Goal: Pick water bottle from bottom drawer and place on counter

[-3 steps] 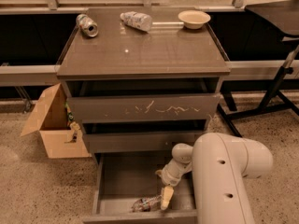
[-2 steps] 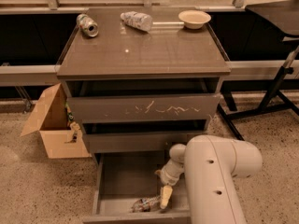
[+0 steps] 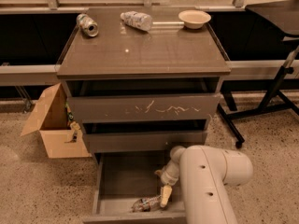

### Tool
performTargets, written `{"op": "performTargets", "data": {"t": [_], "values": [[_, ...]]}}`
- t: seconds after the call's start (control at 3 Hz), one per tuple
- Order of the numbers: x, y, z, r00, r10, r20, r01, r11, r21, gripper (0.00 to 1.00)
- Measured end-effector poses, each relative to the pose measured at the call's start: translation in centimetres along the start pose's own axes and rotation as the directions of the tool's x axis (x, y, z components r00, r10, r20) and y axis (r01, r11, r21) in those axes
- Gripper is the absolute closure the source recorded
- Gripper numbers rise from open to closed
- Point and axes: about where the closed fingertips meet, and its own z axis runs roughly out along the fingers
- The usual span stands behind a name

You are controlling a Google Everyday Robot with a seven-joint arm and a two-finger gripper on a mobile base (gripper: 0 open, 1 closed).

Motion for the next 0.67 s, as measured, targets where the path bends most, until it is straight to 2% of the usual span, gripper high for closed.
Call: {"op": "performTargets", "data": {"t": [0.67], "values": [[0.3,-2.1,4.2,0.998,-0.035,0.056,0.037,0.9990,-0.024,0.00]]}}
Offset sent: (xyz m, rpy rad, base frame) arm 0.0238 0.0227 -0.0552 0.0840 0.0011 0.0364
